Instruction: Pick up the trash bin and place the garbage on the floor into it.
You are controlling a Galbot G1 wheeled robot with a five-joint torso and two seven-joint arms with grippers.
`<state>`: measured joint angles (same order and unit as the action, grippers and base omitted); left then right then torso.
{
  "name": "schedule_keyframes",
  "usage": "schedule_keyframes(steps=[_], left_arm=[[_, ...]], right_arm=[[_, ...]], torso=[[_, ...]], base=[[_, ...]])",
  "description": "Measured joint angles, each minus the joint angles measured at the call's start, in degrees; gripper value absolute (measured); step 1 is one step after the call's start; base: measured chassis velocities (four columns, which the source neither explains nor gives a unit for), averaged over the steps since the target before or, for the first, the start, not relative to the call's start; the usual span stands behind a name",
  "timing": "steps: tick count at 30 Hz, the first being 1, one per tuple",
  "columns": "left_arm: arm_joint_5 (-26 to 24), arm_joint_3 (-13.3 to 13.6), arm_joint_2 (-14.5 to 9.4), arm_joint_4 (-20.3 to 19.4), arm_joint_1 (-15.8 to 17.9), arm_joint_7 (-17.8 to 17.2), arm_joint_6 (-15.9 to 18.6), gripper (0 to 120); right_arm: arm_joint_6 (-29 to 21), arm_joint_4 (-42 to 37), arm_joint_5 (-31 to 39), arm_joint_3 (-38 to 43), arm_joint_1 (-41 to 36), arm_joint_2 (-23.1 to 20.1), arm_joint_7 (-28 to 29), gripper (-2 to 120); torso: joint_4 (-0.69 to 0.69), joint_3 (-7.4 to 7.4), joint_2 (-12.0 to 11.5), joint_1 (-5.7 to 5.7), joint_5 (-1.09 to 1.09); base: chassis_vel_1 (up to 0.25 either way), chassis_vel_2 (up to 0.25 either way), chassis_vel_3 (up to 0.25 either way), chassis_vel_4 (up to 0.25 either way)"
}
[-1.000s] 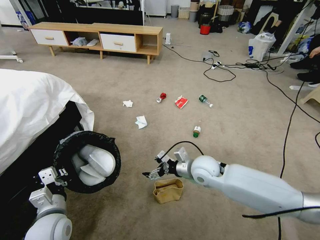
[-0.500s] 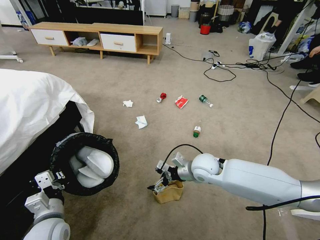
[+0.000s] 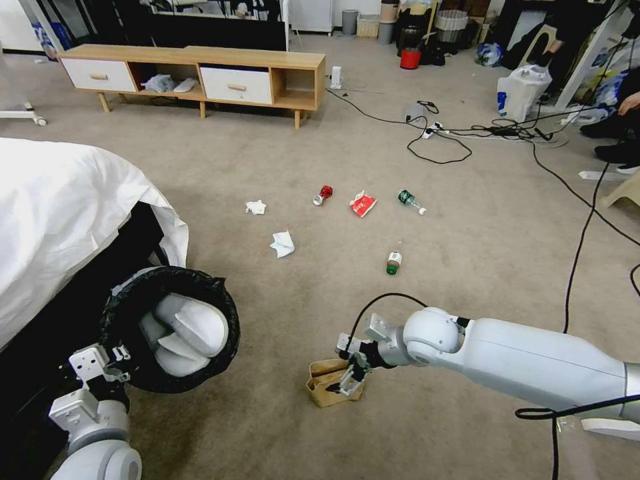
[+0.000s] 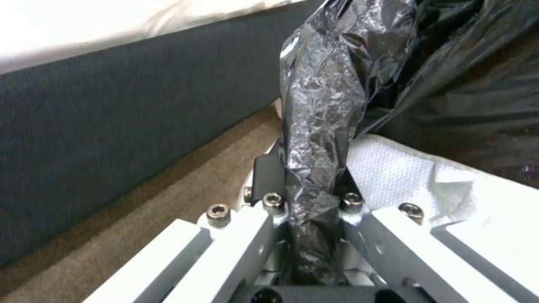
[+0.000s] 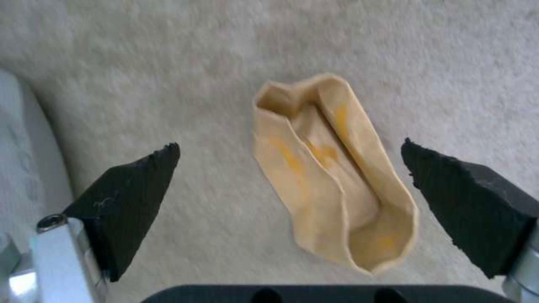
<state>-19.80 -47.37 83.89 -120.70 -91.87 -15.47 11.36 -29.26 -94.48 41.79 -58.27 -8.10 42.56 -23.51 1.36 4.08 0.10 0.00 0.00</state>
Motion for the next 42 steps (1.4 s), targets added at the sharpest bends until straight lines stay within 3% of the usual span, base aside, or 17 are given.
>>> schedule_keyframes(steps=[11, 26, 42], left_arm=[[-0.27, -0.31, 0.31, 0.58, -0.42, 0.06, -0.59, 1], [0.72, 0.01, 0.94, 2.22, -0.50, -0.16, -1.10, 1], [1.19, 0.46, 0.97, 4.54, 0.62, -0.18, -1.54, 1]], right_arm=[[2.08, 7.33, -4.05, -0.02, -1.99, 1.01, -1.96, 100], [6.47, 19.82, -9.64, 3.47, -6.30, 6.28, -6.58, 100], [8.31, 25.47, -9.75, 5.59, -5.52, 8.68, -7.80, 100]], torso=[[0.00, 0.00, 0.00, 0.00, -0.01], [0.00, 0.00, 0.00, 0.00, 0.00], [0.00, 0.00, 0.00, 0.00, 0.00]], base=[[0.000, 0.000, 0.000, 0.000], [0.000, 0.000, 0.000, 0.000], [0.000, 0.000, 0.000, 0.000]])
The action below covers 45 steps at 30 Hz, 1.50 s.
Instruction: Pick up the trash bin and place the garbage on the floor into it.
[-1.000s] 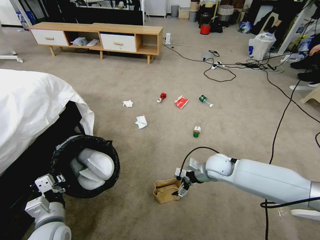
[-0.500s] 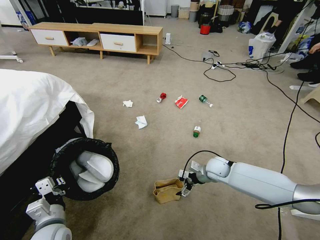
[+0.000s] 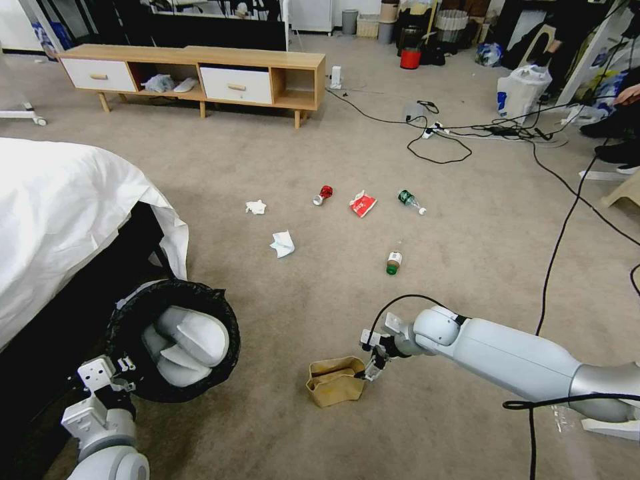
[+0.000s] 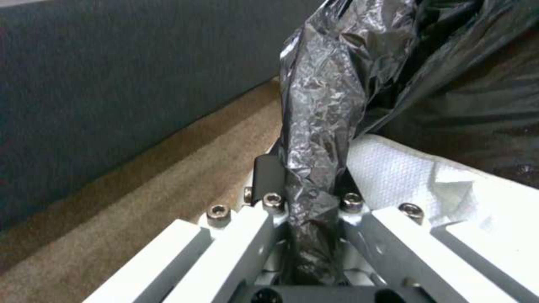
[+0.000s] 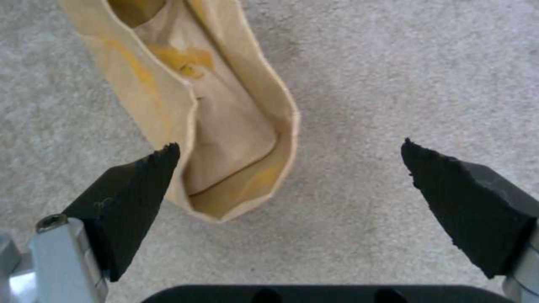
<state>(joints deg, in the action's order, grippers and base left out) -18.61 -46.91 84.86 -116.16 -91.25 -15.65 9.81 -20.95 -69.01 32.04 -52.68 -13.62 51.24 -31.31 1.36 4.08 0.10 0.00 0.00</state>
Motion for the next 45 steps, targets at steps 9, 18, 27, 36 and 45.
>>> schedule_keyframes(steps=[9, 18, 27, 36, 45], left_arm=[[-0.50, -0.13, -0.56, 1.46, 0.39, 0.30, -0.40, 1], [-1.45, -0.58, -1.15, 2.31, 0.42, 0.51, -0.65, 1], [-1.81, -1.69, -1.14, 2.85, 0.23, 1.28, -0.82, 1], [-2.00, -2.58, -0.78, 3.26, -0.13, 1.73, -1.17, 1], [-1.89, -4.40, 0.32, 3.87, -0.61, 3.23, -1.56, 1]], right_arm=[[1.07, 3.49, 0.54, 0.66, 1.32, 2.45, -0.25, 100], [2.51, 8.21, 0.85, -0.02, 2.45, 5.76, -0.64, 100], [2.65, 9.05, 1.46, -1.71, 2.67, 7.56, -1.68, 100], [2.77, 8.78, 1.72, -3.50, 2.09, 7.94, -3.34, 100], [3.92, 11.56, 1.33, -4.35, 0.90, 10.42, -4.13, 100]], torso=[[0.00, 0.00, 0.00, 0.00, 0.00], [0.00, 0.00, 0.00, 0.00, 0.00], [-0.01, 0.00, 0.00, 0.00, 0.00], [0.00, 0.00, 0.00, 0.00, 0.00], [0.00, 0.00, 0.00, 0.00, 0.00]], base=[[0.000, 0.000, 0.000, 0.000], [0.000, 0.000, 0.000, 0.000], [0.000, 0.000, 0.000, 0.000], [0.000, 0.000, 0.000, 0.000], [0.000, 0.000, 0.000, 0.000]])
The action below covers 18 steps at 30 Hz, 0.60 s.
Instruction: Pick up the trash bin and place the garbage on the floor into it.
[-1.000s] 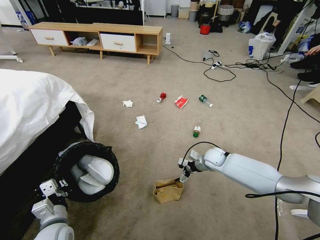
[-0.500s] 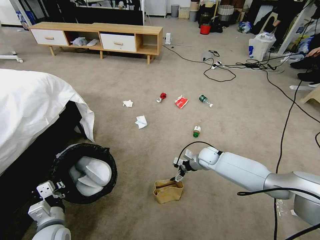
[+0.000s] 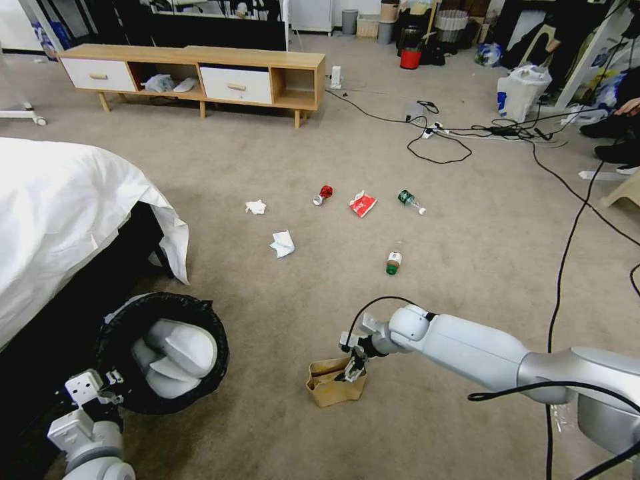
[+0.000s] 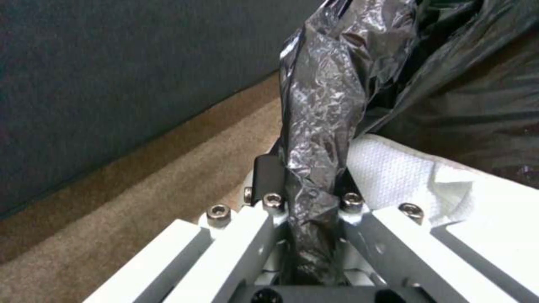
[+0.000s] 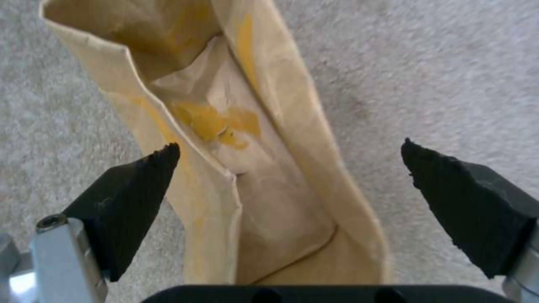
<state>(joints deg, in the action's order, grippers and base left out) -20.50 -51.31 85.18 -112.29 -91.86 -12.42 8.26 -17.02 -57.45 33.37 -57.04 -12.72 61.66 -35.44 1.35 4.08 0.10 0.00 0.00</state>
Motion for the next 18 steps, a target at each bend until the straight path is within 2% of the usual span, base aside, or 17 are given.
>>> schedule_keyframes(steps=[8, 18], left_arm=[[0.23, -1.29, 0.67, 0.62, -0.13, 1.03, -0.26, 1], [0.45, -1.51, 0.80, 1.94, 0.00, 1.44, -0.97, 1]], right_arm=[[1.52, 3.51, -1.01, -0.03, -0.86, 2.23, -0.84, 100], [5.27, 11.87, -2.90, 1.13, -2.55, 8.38, -1.91, 100]], torso=[[0.00, 0.00, 0.00, 0.00, 0.00], [0.00, -0.01, 0.00, 0.00, 0.01]], base=[[0.000, 0.000, 0.000, 0.000], [0.000, 0.000, 0.000, 0.000]])
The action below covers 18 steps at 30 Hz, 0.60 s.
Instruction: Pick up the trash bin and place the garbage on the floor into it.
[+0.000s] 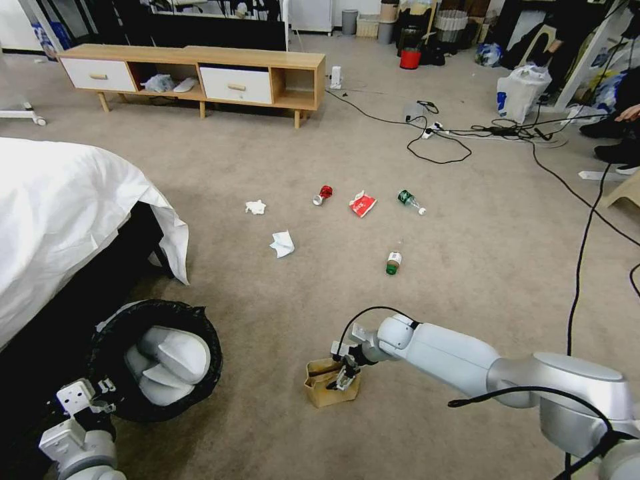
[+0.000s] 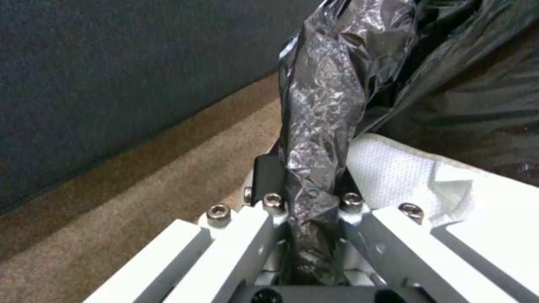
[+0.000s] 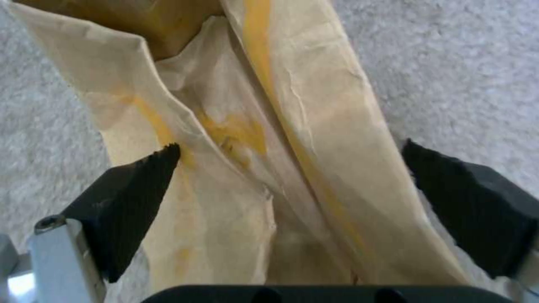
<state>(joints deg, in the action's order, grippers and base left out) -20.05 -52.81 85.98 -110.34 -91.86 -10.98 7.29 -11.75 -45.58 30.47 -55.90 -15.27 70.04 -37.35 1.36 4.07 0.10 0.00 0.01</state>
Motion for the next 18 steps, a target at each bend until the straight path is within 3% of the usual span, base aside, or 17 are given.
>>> schedule_keyframes(steps=[8, 18], left_arm=[[0.08, 0.24, -0.17, 0.55, 0.32, -0.08, -0.14, 1], [0.17, 1.34, -0.66, 0.69, 1.07, -0.71, 0.13, 1]], right_arm=[[0.91, 2.15, -1.04, 1.95, -0.88, 2.08, -0.55, 96], [1.30, 0.67, -0.48, 2.89, -1.25, 3.28, -0.89, 59]], torso=[[0.01, 0.00, 0.00, 0.00, 0.01], [-0.01, 0.01, 0.00, 0.00, -0.02]], base=[[0.000, 0.000, 0.000, 0.000], [0.000, 0.000, 0.000, 0.000]])
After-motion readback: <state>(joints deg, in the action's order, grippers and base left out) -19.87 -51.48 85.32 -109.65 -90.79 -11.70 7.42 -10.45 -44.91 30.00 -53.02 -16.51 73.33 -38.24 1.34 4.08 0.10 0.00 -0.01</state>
